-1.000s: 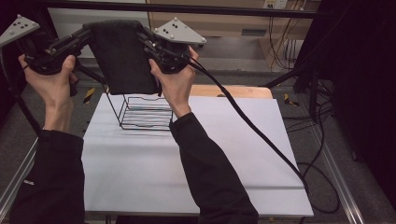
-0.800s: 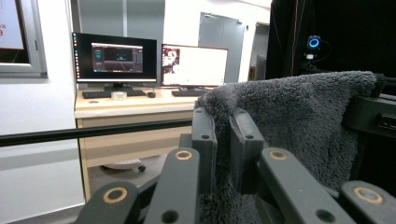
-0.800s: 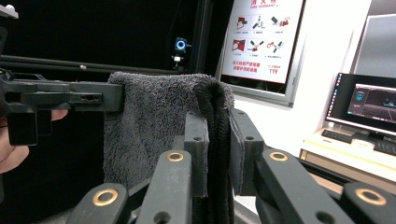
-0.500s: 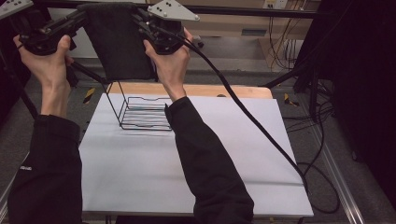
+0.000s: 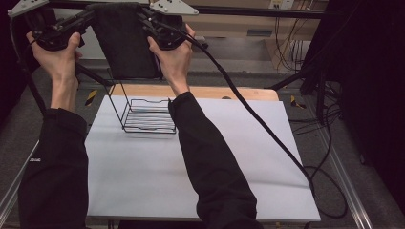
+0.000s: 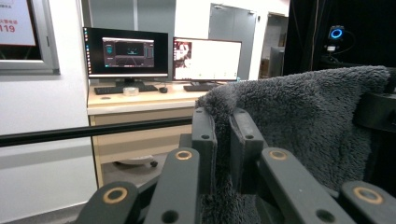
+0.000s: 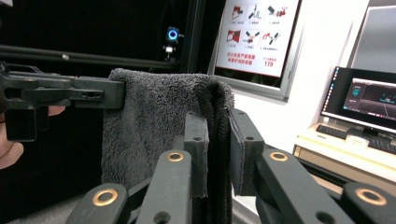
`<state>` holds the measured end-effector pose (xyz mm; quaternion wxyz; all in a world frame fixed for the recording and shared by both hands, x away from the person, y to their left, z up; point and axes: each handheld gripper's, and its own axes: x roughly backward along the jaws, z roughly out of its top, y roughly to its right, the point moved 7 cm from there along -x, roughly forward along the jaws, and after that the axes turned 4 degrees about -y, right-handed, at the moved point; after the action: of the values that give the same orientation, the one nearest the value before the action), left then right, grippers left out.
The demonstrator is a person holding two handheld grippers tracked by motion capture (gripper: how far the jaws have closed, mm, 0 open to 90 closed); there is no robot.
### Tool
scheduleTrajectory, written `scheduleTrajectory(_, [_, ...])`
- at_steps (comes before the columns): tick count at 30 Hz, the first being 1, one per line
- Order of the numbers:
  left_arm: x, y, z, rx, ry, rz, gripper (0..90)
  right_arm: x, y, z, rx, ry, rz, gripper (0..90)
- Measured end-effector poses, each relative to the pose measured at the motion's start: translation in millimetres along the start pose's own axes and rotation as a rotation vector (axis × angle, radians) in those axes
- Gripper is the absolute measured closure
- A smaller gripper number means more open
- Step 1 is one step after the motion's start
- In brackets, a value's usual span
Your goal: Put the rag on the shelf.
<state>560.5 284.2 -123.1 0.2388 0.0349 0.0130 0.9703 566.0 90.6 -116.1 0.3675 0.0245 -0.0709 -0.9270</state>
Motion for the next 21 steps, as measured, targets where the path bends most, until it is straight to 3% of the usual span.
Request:
scheduleTrajectory(10, [-4.5, -7.3, -27.3, 0.019, -0.049, -0.021, 81.3, -8.4, -1.6, -26.0, -0.016, -0.055, 0.012, 79.4])
scheduleTrajectory(21, [7.7, 5.5, -49.6, -0.011, -0.093, -0.056, 81.3, 5.0, -7.8, -56.9, -0.032, -0.082, 0.033, 79.4])
